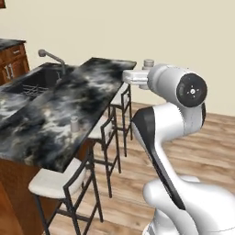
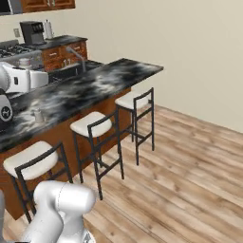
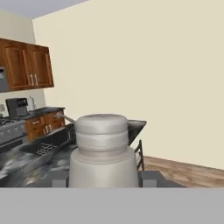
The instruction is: The dining table condiment station is running low on shaker. Refill the condiment station by opening the cabinet and taking the shaker from the cabinet and placing it on the dining table.
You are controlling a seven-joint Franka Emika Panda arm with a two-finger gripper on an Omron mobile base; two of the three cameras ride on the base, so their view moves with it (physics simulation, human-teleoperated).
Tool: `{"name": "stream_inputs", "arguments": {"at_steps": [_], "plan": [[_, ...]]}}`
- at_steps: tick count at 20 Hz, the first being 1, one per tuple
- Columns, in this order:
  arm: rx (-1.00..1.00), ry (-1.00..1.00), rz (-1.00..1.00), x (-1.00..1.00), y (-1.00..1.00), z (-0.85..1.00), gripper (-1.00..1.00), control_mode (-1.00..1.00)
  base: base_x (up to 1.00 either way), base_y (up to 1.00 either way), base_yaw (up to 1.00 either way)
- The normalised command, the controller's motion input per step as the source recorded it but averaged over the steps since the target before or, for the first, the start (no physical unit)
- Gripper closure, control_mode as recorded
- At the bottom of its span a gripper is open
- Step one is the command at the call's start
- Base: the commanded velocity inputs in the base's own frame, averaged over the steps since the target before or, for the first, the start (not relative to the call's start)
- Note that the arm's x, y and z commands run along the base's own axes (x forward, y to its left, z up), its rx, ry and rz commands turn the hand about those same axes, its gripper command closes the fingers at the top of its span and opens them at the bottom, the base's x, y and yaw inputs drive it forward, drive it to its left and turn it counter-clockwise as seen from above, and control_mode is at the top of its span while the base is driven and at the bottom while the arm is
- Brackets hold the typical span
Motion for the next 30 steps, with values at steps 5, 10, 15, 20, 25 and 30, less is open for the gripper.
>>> {"name": "stream_inputs", "arguments": {"at_steps": [5,10,15,20,25,30], "plan": [[0.00,0.00,0.00,0.00,0.00,0.00,1.00,1.00,0.34,-0.32,0.46],[0.00,0.00,0.00,0.00,0.00,0.00,1.00,1.00,0.63,-0.42,0.52],[0.00,0.00,0.00,0.00,0.00,0.00,1.00,1.00,0.58,-0.48,0.52],[0.00,0.00,0.00,0.00,0.00,0.00,1.00,1.00,0.65,-0.28,0.50],[0.00,0.00,0.00,0.00,0.00,0.00,1.00,1.00,0.46,-0.32,0.50],[0.00,0.00,0.00,0.00,0.00,0.00,1.00,1.00,0.38,-0.37,0.48]]}}
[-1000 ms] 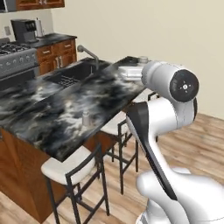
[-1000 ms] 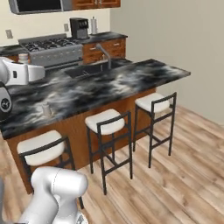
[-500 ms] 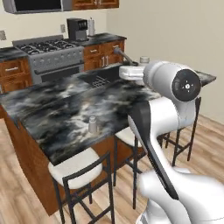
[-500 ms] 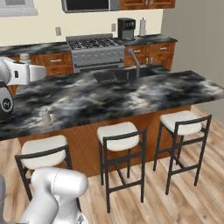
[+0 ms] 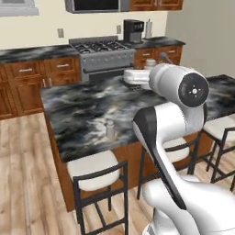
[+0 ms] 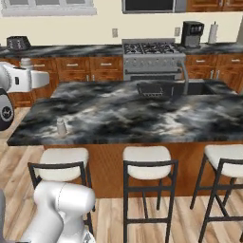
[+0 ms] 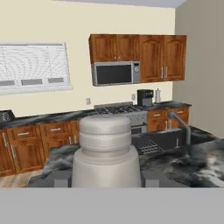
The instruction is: The dining table condiment station is running low on shaker. Refill the condiment station by opening the cabinet and taking the shaker from the cabinet and placing it on the dining table.
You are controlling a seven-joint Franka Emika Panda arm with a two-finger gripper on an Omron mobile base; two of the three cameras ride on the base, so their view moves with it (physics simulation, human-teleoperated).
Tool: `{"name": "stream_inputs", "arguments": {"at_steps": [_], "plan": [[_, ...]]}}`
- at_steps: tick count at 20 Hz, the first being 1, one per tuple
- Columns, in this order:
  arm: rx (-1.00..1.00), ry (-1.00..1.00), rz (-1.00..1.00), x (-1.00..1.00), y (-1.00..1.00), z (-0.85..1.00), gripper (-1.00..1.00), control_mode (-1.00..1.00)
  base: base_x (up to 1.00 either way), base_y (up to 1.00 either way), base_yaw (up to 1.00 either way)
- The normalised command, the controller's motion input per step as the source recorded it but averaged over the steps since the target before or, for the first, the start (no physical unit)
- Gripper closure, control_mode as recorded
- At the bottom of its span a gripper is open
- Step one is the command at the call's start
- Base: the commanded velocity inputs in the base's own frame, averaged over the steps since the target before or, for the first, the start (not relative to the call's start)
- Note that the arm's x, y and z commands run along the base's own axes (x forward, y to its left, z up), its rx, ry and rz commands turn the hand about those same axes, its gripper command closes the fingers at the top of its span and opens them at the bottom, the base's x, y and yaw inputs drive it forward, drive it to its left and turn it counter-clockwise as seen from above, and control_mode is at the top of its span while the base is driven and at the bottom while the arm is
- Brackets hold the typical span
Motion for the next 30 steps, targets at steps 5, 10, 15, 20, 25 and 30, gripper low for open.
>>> {"name": "stream_inputs", "arguments": {"at_steps": [5,10,15,20,25,30], "plan": [[0.00,0.00,0.00,0.00,0.00,0.00,1.00,1.00,0.41,-0.49,0.46],[0.00,0.00,0.00,0.00,0.00,0.00,1.00,1.00,0.41,-0.52,0.38],[0.00,0.00,0.00,0.00,0.00,0.00,1.00,1.00,0.27,-0.11,0.23],[0.00,0.00,0.00,0.00,0.00,0.00,1.00,1.00,0.47,0.00,0.19],[0.00,0.00,0.00,0.00,0.00,0.00,1.00,1.00,0.52,-0.09,0.19],[0.01,0.00,0.15,0.54,-0.34,-0.35,1.00,-1.00,0.08,-0.05,0.03]]}}
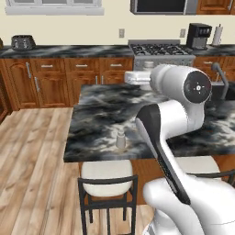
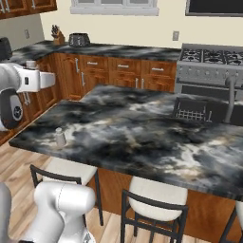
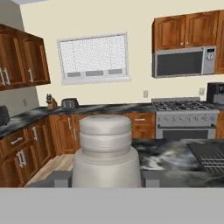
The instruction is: The dining table condiment station is running low on shaker. Refill the condiment station by opening the cabinet and taking the shaker from the cabinet and placing it on the dining table.
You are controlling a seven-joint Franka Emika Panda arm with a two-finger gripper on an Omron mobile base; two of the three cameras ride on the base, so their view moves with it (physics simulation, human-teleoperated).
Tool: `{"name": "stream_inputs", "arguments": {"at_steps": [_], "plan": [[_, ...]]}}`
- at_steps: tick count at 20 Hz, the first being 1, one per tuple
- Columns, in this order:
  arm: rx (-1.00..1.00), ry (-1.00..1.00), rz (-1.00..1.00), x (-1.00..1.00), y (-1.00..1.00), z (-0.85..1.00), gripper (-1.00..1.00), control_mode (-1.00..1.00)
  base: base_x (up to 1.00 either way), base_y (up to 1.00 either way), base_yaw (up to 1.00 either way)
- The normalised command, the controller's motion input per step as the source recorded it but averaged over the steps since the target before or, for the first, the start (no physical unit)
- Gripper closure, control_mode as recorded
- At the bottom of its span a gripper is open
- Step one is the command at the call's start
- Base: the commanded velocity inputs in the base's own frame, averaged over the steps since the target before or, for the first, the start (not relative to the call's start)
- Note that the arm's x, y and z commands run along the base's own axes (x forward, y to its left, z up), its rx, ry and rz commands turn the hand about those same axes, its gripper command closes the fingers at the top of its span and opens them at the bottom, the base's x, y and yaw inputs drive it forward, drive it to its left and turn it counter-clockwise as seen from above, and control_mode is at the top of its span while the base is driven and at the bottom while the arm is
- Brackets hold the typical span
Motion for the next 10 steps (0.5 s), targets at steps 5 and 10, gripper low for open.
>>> {"name": "stream_inputs", "arguments": {"at_steps": [5,10], "plan": [[0.13,-0.02,0.38,0.52,-0.95,-0.57,1.00,-1.00,0.00,0.00,0.00],[0.13,-0.11,0.52,0.32,-0.93,-0.42,1.00,-1.00,0.00,0.00,0.00]]}}
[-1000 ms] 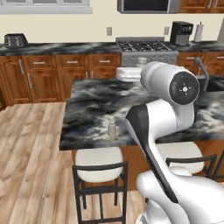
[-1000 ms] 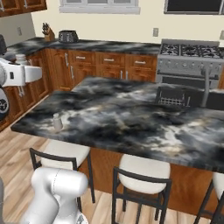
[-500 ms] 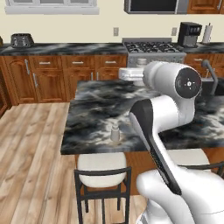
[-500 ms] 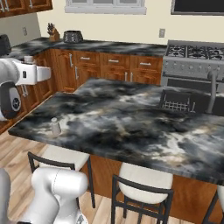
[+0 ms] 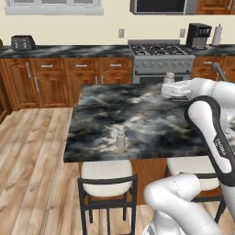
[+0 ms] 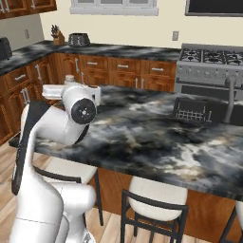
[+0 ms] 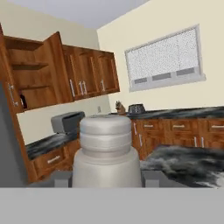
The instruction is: The dining table condiment station is running low on shaker. Refill the condiment station by opening the cabinet and taking the shaker from the cabinet and placing it on the dining table.
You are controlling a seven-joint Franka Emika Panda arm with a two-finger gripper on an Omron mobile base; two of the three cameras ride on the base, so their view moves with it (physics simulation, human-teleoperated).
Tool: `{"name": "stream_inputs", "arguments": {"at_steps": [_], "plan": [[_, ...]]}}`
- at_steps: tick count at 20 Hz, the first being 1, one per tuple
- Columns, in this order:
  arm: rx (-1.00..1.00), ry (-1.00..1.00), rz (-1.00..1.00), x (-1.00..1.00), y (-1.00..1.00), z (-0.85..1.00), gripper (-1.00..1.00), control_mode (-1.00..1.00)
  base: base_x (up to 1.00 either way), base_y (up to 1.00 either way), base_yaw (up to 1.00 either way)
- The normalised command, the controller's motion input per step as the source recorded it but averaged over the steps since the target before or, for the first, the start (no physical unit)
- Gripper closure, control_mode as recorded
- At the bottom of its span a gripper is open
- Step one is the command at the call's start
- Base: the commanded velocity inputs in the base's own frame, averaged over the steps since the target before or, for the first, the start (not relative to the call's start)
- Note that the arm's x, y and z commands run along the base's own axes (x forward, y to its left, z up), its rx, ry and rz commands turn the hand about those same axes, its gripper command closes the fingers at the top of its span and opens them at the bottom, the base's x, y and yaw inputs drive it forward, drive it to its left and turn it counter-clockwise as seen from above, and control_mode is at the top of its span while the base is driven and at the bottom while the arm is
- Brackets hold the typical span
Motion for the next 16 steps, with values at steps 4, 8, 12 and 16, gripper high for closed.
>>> {"name": "stream_inputs", "arguments": {"at_steps": [4,8,12,16], "plan": [[0.02,-0.07,0.41,0.05,-0.66,-0.57,1.00,-1.00,0.00,0.00,0.00],[-0.03,0.00,0.30,0.02,-0.26,-0.59,1.00,-1.00,0.00,0.00,0.00],[-0.10,0.00,0.16,0.31,0.04,-0.55,1.00,-1.00,0.00,0.00,0.00],[-0.06,0.01,0.10,0.48,0.27,-0.48,1.00,-1.00,0.00,0.00,0.00]]}}
